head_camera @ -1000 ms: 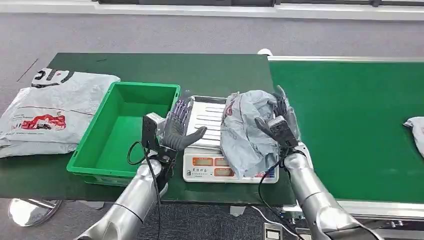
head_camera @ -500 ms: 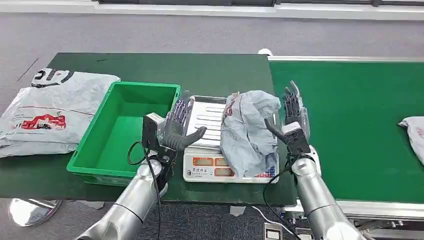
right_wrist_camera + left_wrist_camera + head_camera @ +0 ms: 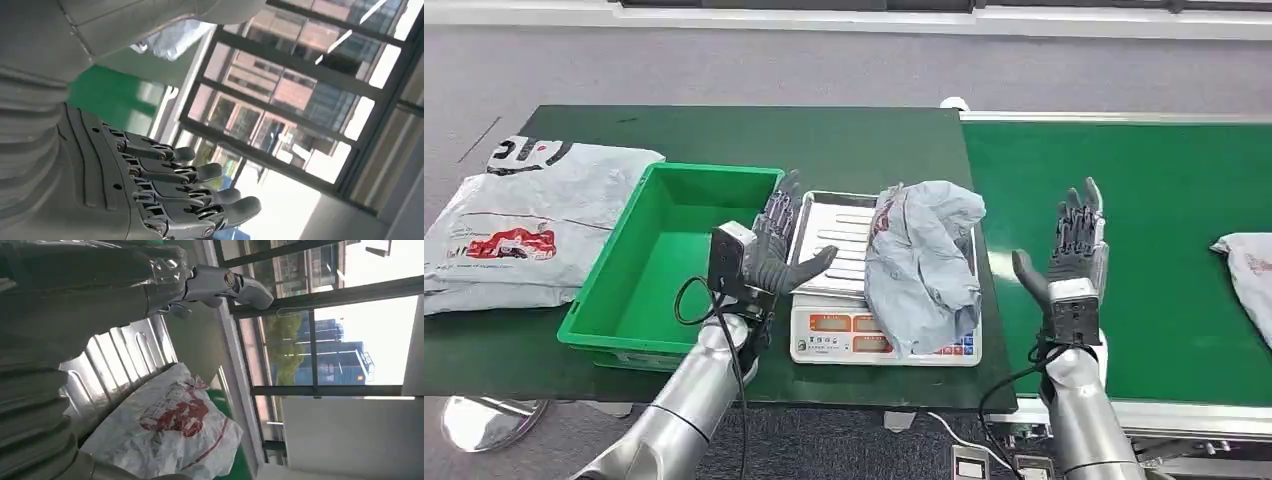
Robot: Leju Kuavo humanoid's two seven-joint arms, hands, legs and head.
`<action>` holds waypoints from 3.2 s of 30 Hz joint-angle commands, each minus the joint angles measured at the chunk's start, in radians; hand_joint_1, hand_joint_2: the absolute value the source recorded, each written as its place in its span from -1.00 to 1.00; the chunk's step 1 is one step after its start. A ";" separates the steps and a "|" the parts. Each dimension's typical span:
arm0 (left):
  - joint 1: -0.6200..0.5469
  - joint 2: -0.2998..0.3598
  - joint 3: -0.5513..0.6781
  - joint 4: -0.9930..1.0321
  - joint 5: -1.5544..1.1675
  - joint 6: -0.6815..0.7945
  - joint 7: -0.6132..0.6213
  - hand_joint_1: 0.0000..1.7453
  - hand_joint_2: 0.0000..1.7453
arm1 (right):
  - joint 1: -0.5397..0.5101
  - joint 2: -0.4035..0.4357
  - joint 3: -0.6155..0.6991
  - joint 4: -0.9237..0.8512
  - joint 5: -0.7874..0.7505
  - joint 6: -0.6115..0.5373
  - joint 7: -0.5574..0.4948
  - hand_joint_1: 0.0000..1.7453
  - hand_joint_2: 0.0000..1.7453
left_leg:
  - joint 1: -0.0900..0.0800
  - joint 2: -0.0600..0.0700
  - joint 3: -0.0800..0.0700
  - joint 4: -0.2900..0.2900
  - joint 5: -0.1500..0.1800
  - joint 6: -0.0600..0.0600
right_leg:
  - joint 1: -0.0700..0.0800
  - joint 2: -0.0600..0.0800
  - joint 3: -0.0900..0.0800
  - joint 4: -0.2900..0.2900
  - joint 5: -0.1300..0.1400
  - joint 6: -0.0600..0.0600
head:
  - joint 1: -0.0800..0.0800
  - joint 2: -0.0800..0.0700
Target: Moved the parcel from conveyor to table for the left to box.
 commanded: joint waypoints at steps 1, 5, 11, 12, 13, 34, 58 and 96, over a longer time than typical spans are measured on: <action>-0.157 -0.060 -0.201 0.170 -0.110 0.034 0.003 -1.00 1.00 | 0.106 0.046 -0.227 -0.078 -0.052 -0.036 0.003 -1.00 1.00 | 0.001 -0.011 -0.001 0.000 0.001 0.001 | 0.002 -0.012 0.003 -0.002 -0.002 0.000 | 0.000 0.000; -0.171 -0.060 -0.406 0.173 -0.040 0.003 0.071 -1.00 1.00 | 0.107 0.090 -0.249 -0.046 0.002 -0.090 0.003 -1.00 1.00 | 0.001 -0.009 -0.002 0.000 0.000 0.002 | 0.001 -0.010 0.004 -0.002 -0.001 0.000 | 0.000 0.000; -0.199 -0.060 -0.838 0.292 0.034 0.040 0.485 -1.00 1.00 | 0.117 0.126 -0.277 0.054 0.040 -0.033 0.003 -1.00 1.00 | 0.000 -0.009 0.002 -0.003 0.000 0.002 | 0.000 -0.010 0.006 -0.004 -0.002 0.001 | 0.000 0.000; -0.194 -0.060 -0.850 0.287 0.044 0.047 0.489 -1.00 1.00 | 0.123 0.126 -0.274 0.049 0.038 -0.034 0.003 -1.00 1.00 | 0.000 -0.008 0.000 -0.001 0.000 0.002 | 0.000 -0.009 0.005 -0.003 -0.002 0.002 | 0.000 0.000; -0.194 -0.060 -0.850 0.287 0.044 0.047 0.489 -1.00 1.00 | 0.123 0.126 -0.274 0.049 0.038 -0.034 0.003 -1.00 1.00 | 0.000 -0.008 0.002 -0.003 0.000 0.002 | 0.000 -0.008 0.006 -0.005 -0.001 0.001 | 0.000 0.000; -0.207 -0.060 -0.897 0.294 0.077 -0.005 0.521 -1.00 1.00 | 0.120 0.127 -0.268 0.074 0.050 -0.012 0.003 -1.00 1.00 | -0.001 -0.005 -0.001 -0.001 0.000 0.002 | -0.001 -0.006 0.003 -0.002 -0.001 0.002 | 0.000 0.000; -0.158 -0.059 -0.514 0.311 -0.276 0.704 0.278 1.00 1.00 | 0.097 0.156 -0.318 0.141 -0.007 0.343 0.005 -1.00 1.00 | 0.000 -0.004 0.001 -0.002 0.000 0.002 | 0.000 -0.007 0.006 -0.003 -0.001 0.002 | 0.000 0.000; -0.190 -0.060 -0.733 0.279 -0.084 0.325 0.392 -1.00 1.00 | 0.093 0.138 -0.289 0.166 -0.021 0.322 0.004 -1.00 1.00 | -0.001 -0.008 -0.001 0.000 0.000 0.004 | -0.001 -0.009 0.005 -0.002 -0.003 0.003 | 0.000 0.000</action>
